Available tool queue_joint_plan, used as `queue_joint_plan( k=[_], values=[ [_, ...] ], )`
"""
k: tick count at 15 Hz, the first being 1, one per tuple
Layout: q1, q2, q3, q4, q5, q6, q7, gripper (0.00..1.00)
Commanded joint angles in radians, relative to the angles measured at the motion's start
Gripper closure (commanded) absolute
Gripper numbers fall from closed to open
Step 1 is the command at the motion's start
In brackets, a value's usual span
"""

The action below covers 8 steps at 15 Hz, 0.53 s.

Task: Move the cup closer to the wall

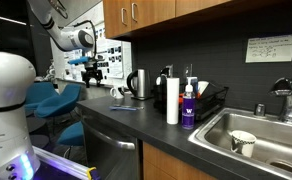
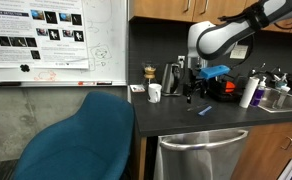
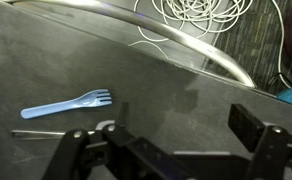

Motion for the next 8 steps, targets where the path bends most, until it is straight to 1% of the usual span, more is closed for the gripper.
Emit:
queue_joint_plan(
  k=[1, 8],
  values=[
    [-0.024, -0.114, 0.019, -0.082, 0.013, -0.022, -0.046, 0.0],
    [-0.026, -0.275, 0.037, -0.202, 0.016, -0.055, -0.065, 0.0]
  ],
)
